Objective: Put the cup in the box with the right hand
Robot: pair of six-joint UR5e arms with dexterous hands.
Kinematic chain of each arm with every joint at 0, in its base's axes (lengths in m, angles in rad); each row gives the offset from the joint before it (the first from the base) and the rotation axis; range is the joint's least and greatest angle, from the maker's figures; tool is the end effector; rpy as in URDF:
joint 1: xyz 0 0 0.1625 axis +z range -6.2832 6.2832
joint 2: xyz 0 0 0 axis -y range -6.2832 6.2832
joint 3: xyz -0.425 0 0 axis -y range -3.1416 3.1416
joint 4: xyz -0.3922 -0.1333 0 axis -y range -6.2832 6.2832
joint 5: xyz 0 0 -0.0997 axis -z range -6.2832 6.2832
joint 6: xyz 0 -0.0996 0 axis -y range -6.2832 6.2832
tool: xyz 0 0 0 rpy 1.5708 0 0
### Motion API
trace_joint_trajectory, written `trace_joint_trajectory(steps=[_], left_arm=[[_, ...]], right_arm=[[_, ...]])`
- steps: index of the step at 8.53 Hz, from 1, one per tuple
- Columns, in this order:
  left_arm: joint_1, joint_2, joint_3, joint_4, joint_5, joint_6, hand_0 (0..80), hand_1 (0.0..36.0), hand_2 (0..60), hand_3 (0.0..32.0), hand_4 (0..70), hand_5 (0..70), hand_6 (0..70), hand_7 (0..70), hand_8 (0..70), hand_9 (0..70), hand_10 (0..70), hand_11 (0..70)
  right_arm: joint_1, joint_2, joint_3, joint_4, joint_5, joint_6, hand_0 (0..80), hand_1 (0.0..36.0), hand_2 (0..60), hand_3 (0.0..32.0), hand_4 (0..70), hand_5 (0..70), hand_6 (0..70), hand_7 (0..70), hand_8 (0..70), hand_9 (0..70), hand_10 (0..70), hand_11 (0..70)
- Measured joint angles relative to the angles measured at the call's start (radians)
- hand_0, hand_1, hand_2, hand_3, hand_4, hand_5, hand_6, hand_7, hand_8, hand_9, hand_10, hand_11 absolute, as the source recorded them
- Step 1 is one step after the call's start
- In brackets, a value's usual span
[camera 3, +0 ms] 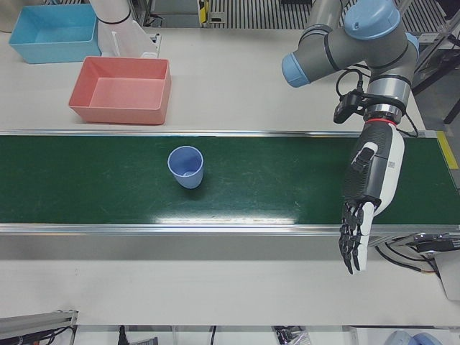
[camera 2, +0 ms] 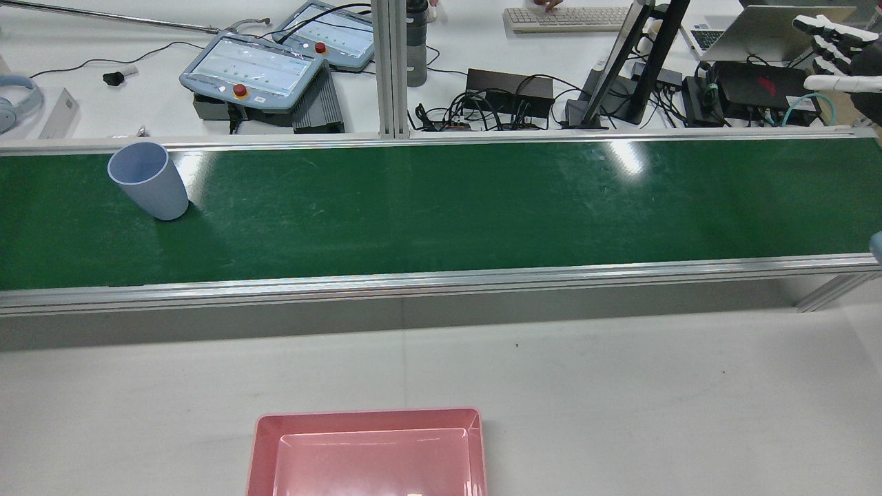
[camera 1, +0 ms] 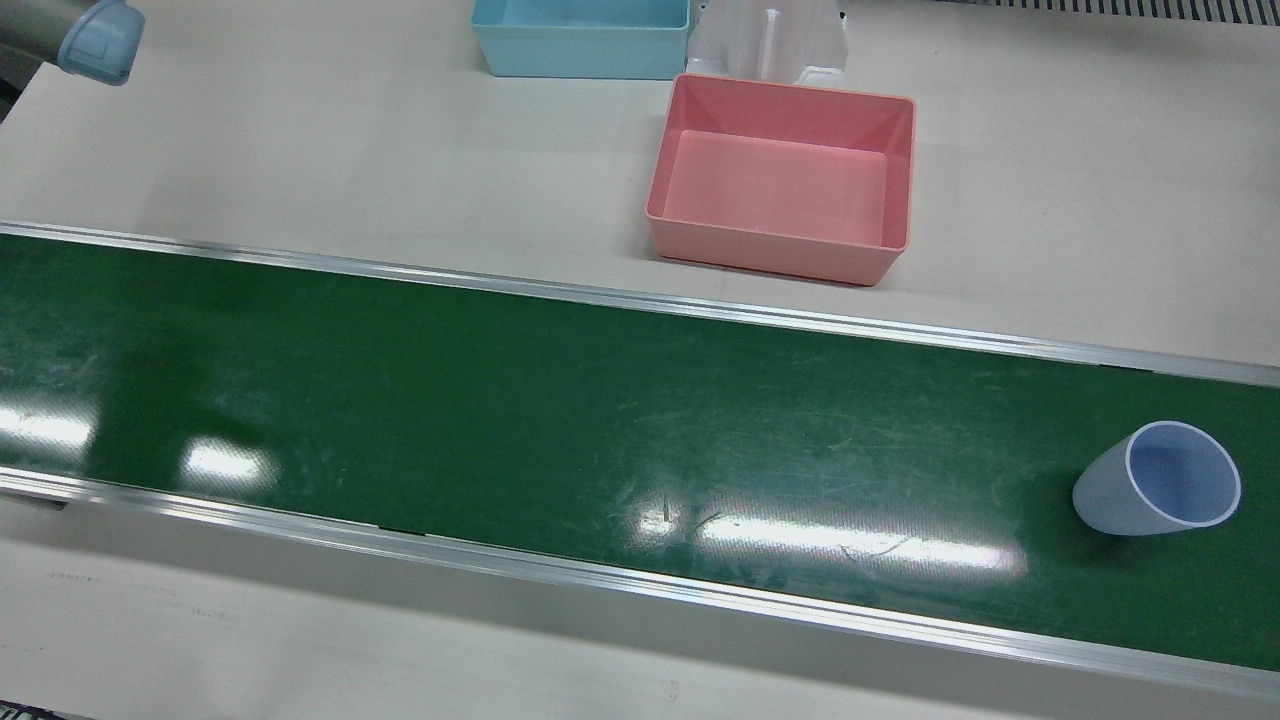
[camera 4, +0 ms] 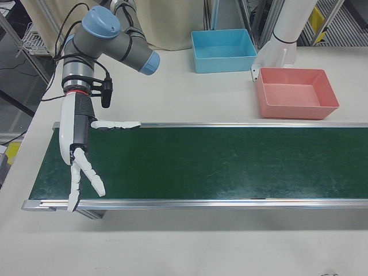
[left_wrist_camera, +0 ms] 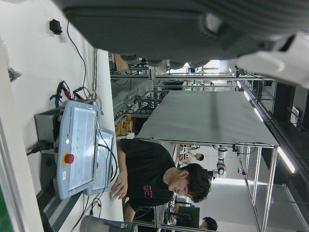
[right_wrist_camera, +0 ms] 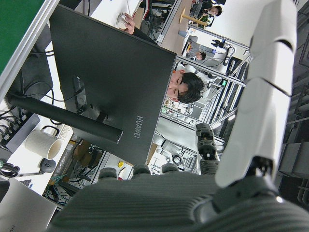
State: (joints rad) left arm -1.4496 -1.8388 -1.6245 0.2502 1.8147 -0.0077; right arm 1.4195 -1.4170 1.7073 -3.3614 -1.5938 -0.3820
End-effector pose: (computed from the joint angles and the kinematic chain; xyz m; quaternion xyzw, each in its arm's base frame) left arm -0.0373 -0.5970 0.5409 -0.1295 0.7196 -0.6702 0.1273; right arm 0.0470 -0.5607 0.5627 0.0764 -0.7276 0.6554 0.1877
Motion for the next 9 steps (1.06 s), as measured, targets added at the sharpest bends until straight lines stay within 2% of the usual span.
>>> trace_joint_trajectory(steps=[9], left_arm=[[0.000, 0.000, 0.001, -0.001, 0.001, 0.000, 0.0, 0.0, 0.0, 0.0, 0.0, 0.0, 0.0, 0.0, 0.0, 0.0, 0.0, 0.0]], right_arm=[[0.077, -0.005, 0.014, 0.002, 0.003, 0.002, 51.5, 22.7, 5.9, 0.0, 0.0, 5.4, 0.0, 0.0, 0.0, 0.0, 0.0, 0.0]])
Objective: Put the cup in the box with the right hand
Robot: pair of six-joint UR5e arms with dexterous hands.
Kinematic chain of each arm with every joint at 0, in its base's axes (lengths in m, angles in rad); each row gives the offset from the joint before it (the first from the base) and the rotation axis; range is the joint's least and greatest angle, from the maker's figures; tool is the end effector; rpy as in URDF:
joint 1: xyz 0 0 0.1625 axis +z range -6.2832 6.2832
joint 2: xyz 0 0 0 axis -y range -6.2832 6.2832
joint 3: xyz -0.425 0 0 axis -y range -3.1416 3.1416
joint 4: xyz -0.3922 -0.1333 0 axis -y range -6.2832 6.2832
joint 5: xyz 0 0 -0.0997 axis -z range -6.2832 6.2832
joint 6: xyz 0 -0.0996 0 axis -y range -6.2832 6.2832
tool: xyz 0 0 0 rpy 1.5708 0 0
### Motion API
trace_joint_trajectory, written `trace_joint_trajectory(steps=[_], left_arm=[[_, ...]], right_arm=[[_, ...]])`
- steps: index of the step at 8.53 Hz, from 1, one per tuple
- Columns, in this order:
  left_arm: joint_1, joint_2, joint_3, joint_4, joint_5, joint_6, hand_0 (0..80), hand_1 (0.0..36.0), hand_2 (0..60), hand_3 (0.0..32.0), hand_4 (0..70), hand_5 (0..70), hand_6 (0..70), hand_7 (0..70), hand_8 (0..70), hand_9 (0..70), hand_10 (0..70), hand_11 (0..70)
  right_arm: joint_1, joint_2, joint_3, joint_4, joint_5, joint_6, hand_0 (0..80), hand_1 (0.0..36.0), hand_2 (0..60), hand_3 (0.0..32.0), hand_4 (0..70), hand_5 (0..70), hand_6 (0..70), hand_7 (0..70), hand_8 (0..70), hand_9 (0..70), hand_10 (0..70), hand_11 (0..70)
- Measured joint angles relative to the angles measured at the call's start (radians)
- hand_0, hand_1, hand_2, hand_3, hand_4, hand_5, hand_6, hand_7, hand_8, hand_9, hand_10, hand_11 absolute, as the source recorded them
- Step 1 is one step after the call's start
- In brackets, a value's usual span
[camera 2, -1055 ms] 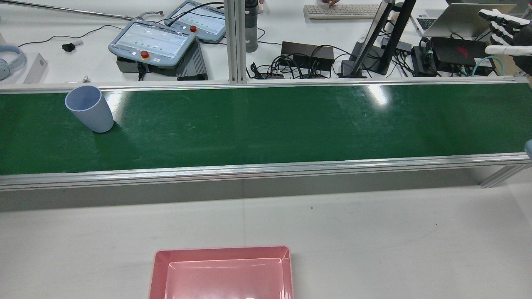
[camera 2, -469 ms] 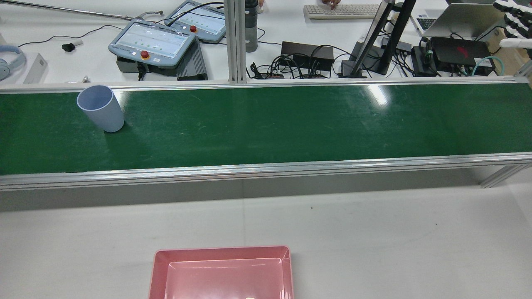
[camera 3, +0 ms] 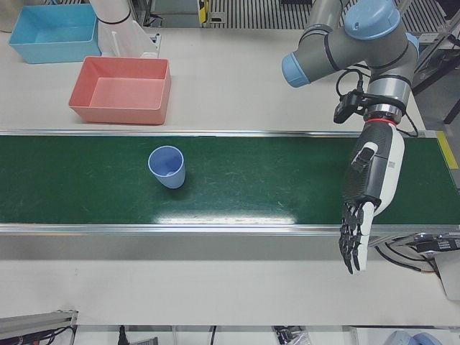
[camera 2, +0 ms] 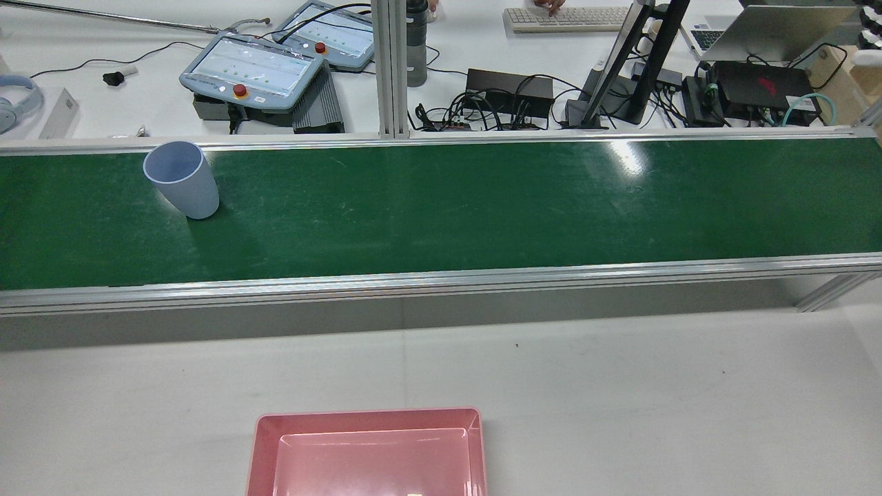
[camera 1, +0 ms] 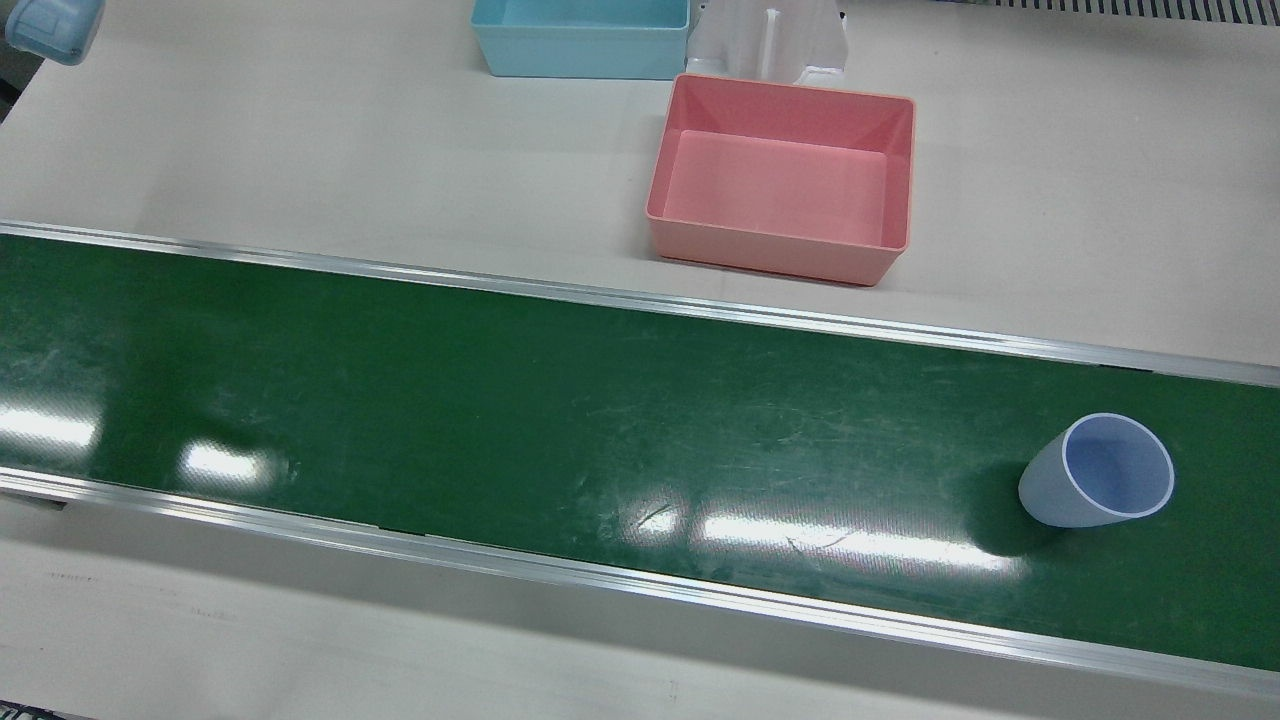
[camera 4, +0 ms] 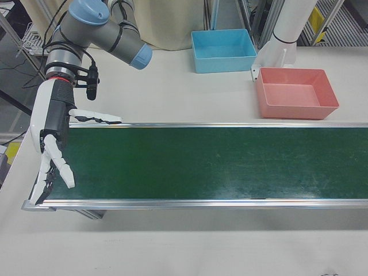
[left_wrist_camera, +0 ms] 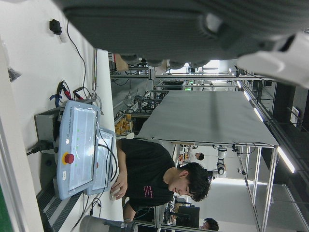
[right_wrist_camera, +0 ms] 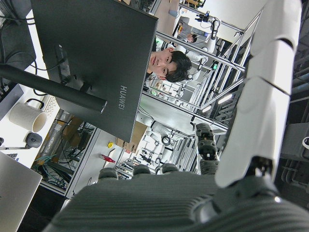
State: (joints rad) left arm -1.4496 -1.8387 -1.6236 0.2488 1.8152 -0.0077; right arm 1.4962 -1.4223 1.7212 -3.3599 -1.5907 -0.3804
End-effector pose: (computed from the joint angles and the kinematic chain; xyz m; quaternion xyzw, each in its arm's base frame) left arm -0.0373 -0.5971 0.5412 -0.1297 0.7198 -0.6700 0.1274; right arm 0.0903 -0.5532 0.5587 0.1053 -0.7274 0.6589 0.1600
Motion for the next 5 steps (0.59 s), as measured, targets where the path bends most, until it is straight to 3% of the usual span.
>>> trace_joint_trajectory(steps=[5], left_arm=[[0.000, 0.000, 0.001, 0.001, 0.000, 0.000, 0.0, 0.0, 0.0, 0.0, 0.0, 0.0, 0.0, 0.0, 0.0, 0.0, 0.0, 0.0]], right_arm=[[-0.012, -0.001, 0.022, 0.013, 0.006, 0.012, 51.5, 22.9, 6.1, 0.0, 0.0, 5.5, 0.0, 0.0, 0.0, 0.0, 0.0, 0.0]])
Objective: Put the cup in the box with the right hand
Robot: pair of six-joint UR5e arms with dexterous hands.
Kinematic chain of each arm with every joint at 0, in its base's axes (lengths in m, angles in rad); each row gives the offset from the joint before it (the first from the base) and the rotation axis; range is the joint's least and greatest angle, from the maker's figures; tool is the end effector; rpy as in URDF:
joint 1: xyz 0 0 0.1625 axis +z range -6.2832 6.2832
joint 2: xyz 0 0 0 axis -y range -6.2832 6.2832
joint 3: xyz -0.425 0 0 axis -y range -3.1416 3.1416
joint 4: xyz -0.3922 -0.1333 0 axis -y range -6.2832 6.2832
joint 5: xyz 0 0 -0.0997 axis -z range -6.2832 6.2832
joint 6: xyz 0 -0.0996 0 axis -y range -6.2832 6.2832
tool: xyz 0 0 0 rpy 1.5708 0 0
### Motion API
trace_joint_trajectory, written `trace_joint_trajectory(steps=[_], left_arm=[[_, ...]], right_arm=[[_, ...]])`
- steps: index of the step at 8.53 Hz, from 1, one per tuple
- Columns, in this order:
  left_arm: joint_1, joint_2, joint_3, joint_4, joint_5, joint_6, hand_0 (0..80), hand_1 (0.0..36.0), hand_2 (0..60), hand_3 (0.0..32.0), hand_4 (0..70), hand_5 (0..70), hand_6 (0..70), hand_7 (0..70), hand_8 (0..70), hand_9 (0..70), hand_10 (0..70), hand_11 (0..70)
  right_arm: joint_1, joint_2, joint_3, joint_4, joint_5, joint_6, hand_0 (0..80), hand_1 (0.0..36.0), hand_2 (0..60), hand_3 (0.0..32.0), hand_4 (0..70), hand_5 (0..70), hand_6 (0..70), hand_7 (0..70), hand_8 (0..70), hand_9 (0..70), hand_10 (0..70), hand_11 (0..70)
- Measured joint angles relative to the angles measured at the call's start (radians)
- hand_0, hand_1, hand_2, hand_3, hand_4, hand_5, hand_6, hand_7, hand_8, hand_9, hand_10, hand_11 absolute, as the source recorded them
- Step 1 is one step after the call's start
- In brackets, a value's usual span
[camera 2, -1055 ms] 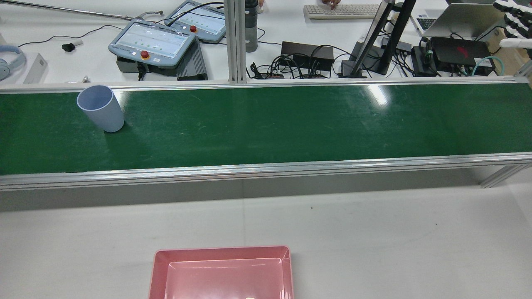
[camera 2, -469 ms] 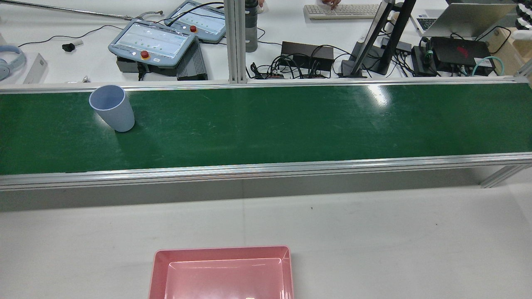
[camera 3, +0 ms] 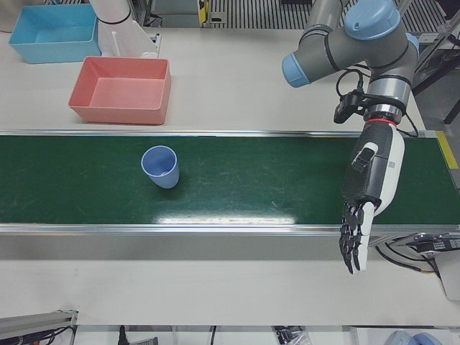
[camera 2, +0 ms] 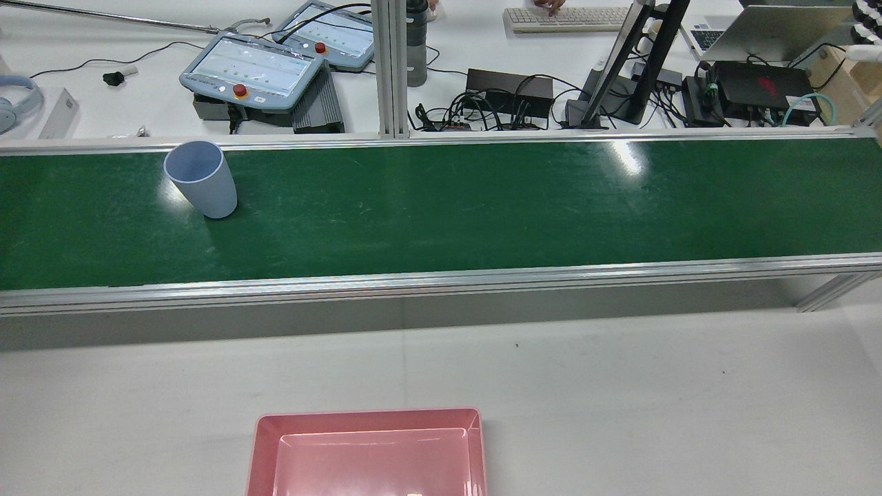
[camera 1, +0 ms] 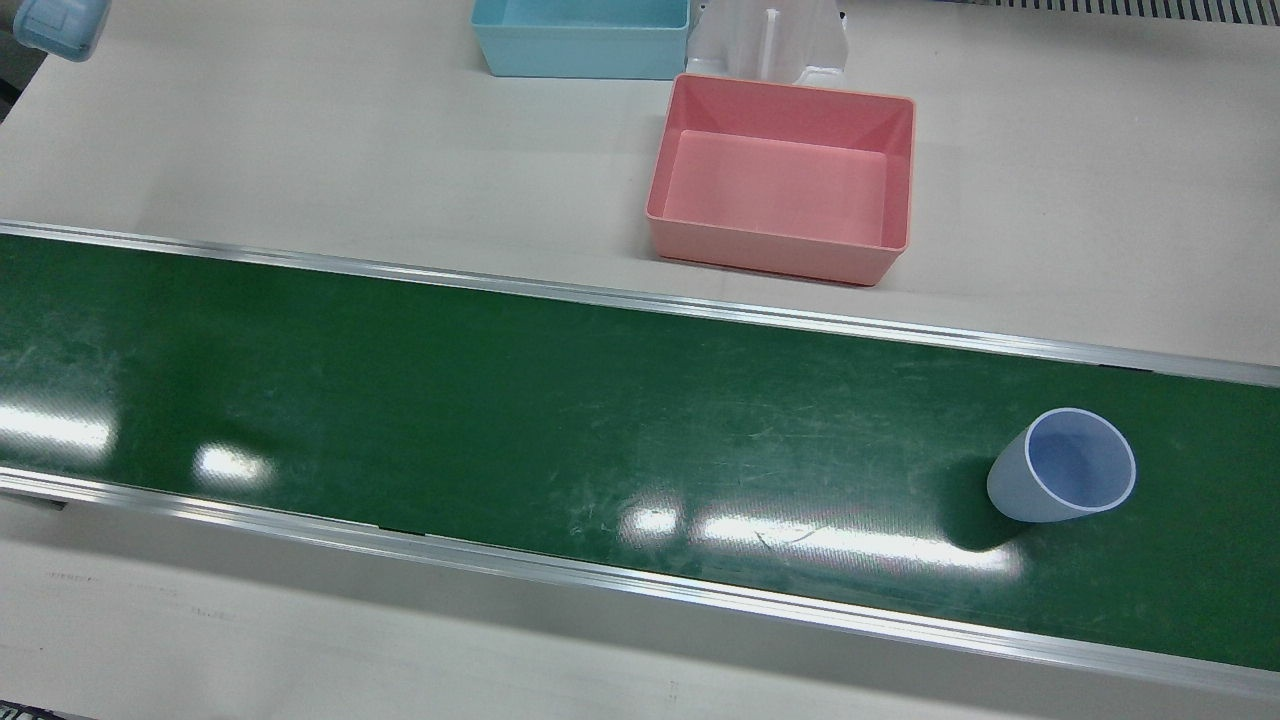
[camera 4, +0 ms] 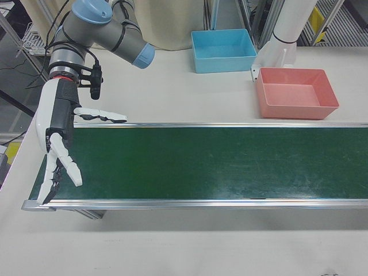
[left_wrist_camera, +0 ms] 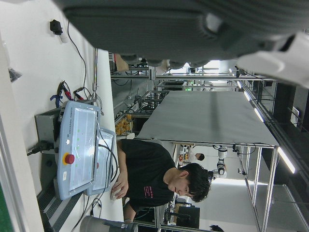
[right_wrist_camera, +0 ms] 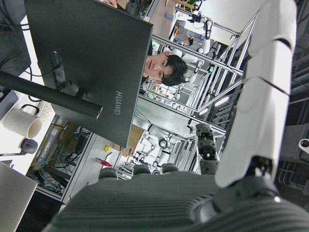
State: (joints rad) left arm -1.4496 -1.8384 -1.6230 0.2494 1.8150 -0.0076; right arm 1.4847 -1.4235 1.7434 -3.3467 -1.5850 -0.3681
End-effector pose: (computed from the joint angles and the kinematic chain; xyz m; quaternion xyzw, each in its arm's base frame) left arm -0.0373 -0.5970 0.5417 -0.1296 0.7193 -0.6706 0.1274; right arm 0.0845 -0.5544 0.5472 0.1002 -0.7397 0.6471 0.1550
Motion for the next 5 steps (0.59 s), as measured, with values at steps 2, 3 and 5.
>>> trace_joint_trajectory(steps=[2, 3, 5], left_arm=[[0.000, 0.000, 0.000, 0.001, 0.000, 0.000, 0.0, 0.0, 0.0, 0.0, 0.0, 0.0, 0.0, 0.0, 0.0, 0.0, 0.0, 0.0], [0.000, 0.000, 0.000, 0.001, 0.000, 0.000, 0.0, 0.0, 0.0, 0.0, 0.0, 0.0, 0.0, 0.0, 0.0, 0.0, 0.0, 0.0], [0.000, -0.001, 0.000, 0.001, 0.000, 0.000, 0.0, 0.0, 0.0, 0.0, 0.0, 0.0, 0.0, 0.0, 0.0, 0.0, 0.0, 0.0]], right_arm=[[-0.002, 0.001, 0.008, 0.002, 0.000, 0.001, 51.4, 22.9, 6.5, 0.0, 0.0, 5.5, 0.0, 0.0, 0.0, 0.0, 0.0, 0.0], [-0.001, 0.001, 0.011, 0.003, 0.000, 0.003, 51.5, 23.0, 6.0, 0.0, 0.0, 5.5, 0.0, 0.0, 0.0, 0.0, 0.0, 0.0], [-0.003, 0.003, 0.030, 0.000, 0.001, 0.004, 51.7, 23.0, 5.8, 0.0, 0.0, 5.5, 0.0, 0.0, 0.0, 0.0, 0.0, 0.0]])
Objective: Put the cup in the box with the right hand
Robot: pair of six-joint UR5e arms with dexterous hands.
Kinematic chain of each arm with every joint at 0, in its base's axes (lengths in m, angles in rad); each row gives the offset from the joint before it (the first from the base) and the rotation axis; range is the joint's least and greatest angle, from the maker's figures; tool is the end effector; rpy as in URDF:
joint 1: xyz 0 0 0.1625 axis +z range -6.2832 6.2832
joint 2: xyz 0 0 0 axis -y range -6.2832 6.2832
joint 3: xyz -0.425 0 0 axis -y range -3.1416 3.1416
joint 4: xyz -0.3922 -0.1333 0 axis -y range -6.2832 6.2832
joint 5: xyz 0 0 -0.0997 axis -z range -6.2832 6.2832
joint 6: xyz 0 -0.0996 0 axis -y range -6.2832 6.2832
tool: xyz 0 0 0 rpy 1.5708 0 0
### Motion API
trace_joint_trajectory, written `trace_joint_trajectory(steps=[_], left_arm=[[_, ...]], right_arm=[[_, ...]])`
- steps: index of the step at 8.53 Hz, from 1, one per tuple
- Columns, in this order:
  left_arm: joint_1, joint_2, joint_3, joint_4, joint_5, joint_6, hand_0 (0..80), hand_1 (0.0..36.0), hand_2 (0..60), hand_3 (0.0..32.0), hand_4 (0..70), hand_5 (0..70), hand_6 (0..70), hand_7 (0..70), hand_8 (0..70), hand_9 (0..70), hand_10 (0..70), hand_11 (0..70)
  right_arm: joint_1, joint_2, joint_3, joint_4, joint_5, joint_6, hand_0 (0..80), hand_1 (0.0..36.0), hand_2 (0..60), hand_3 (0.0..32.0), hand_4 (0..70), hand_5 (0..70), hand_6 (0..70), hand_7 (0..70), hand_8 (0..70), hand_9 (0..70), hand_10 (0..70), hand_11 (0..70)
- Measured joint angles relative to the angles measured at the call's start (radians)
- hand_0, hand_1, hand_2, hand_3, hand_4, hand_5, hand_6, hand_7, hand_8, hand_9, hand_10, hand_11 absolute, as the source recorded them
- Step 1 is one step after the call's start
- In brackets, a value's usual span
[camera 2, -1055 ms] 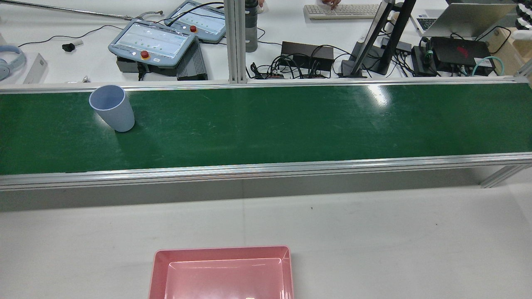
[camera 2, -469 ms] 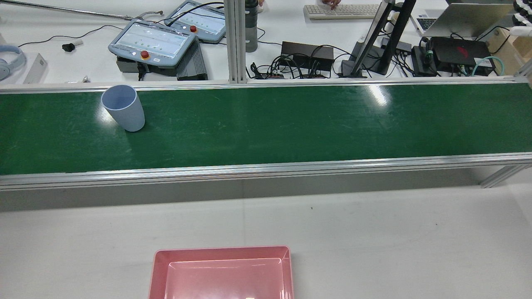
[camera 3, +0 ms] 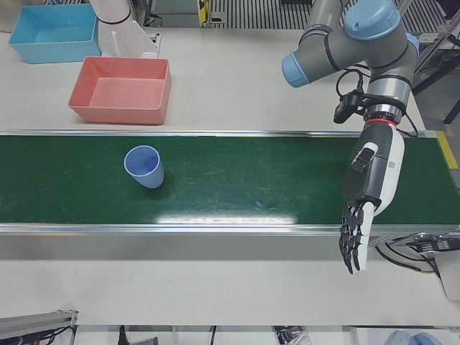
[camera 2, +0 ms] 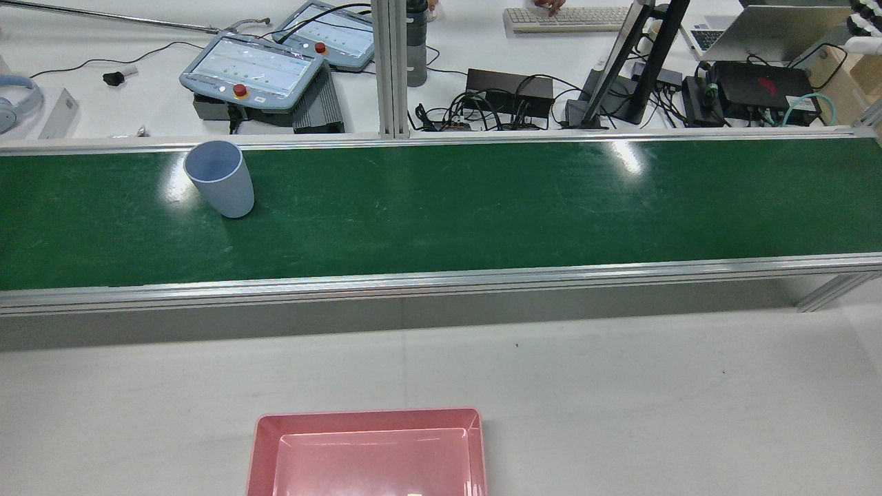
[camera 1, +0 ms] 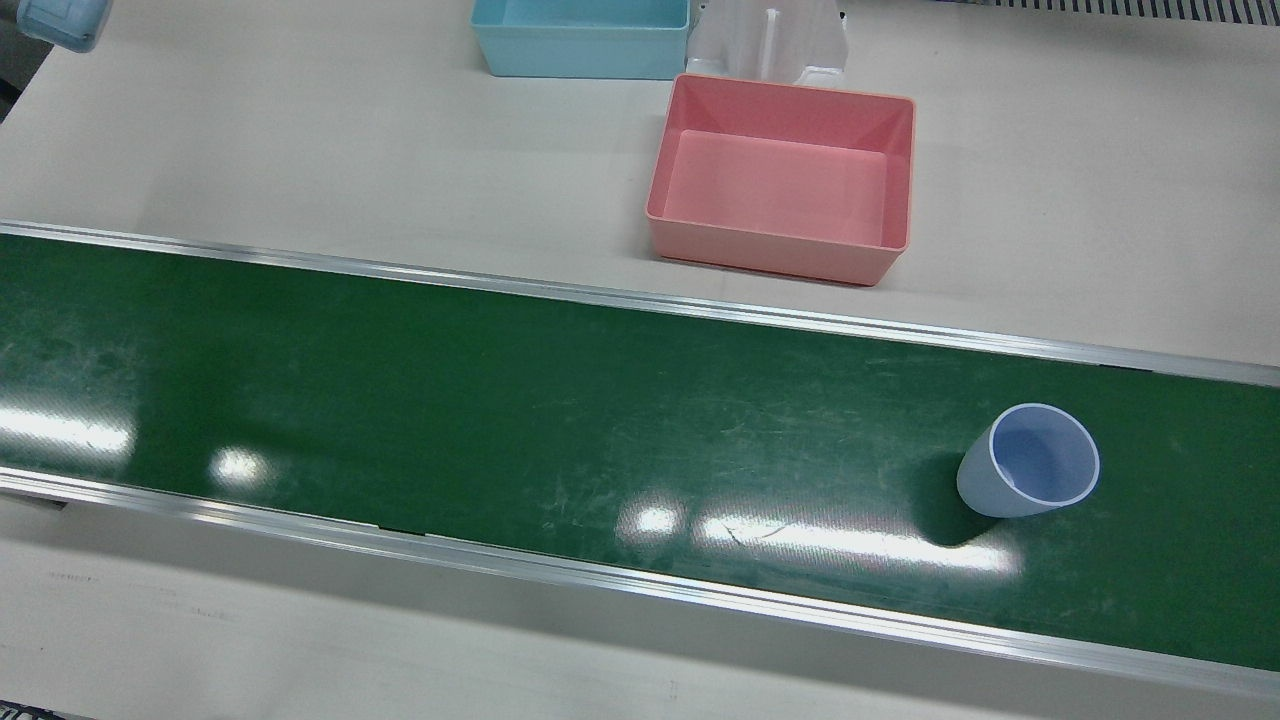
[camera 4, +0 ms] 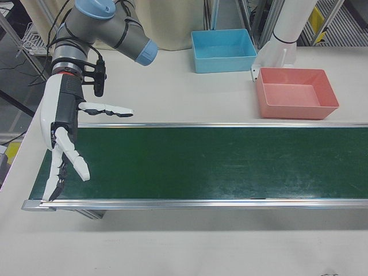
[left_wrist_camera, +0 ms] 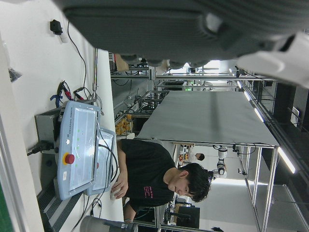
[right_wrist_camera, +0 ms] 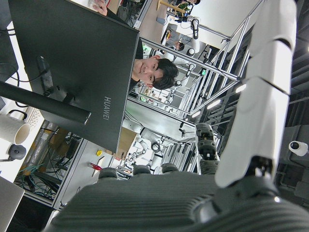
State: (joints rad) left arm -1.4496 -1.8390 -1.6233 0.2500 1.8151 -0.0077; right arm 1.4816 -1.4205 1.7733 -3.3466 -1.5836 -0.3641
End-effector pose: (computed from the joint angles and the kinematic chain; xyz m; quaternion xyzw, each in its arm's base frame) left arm -0.0373 -0.5972 0.5413 -0.1297 0.7193 -0.6704 0.1274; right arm 0.0830 -0.5545 0.5311 0.0996 -0.7508 0.6352 0.1515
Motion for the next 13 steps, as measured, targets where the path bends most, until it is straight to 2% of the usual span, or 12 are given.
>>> trace_joint_trajectory(steps=[4, 7, 9, 13], left_arm=[[0.000, 0.000, 0.000, 0.001, 0.000, 0.000, 0.0, 0.0, 0.0, 0.0, 0.0, 0.0, 0.0, 0.0, 0.0, 0.0, 0.0, 0.0], [0.000, 0.001, 0.000, -0.002, 0.000, 0.000, 0.0, 0.0, 0.0, 0.0, 0.0, 0.0, 0.0, 0.0, 0.0, 0.0, 0.0, 0.0], [0.000, 0.000, 0.000, -0.001, 0.000, 0.000, 0.0, 0.0, 0.0, 0.0, 0.0, 0.0, 0.0, 0.0, 0.0, 0.0, 0.0, 0.0], [0.000, 0.000, -0.001, 0.001, 0.000, 0.000, 0.0, 0.0, 0.0, 0.0, 0.0, 0.0, 0.0, 0.0, 0.0, 0.0, 0.0, 0.0]], right_arm=[[-0.016, -0.001, 0.004, -0.003, 0.000, -0.001, 51.7, 23.0, 5.3, 0.0, 0.0, 5.5, 0.0, 0.0, 0.0, 0.0, 0.0, 0.0], [-0.004, 0.001, 0.087, -0.012, -0.004, -0.004, 52.1, 23.3, 5.0, 0.0, 0.0, 5.6, 0.0, 0.0, 0.0, 0.0, 0.0, 0.0], [-0.076, -0.003, 0.076, 0.014, 0.001, -0.006, 52.0, 23.6, 6.6, 0.0, 0.0, 5.7, 0.0, 0.0, 0.0, 0.0, 0.0, 0.0], [-0.149, -0.033, 0.050, 0.059, 0.081, 0.046, 52.0, 23.5, 5.9, 0.0, 0.0, 5.6, 0.0, 0.0, 0.0, 0.0, 0.0, 0.0]])
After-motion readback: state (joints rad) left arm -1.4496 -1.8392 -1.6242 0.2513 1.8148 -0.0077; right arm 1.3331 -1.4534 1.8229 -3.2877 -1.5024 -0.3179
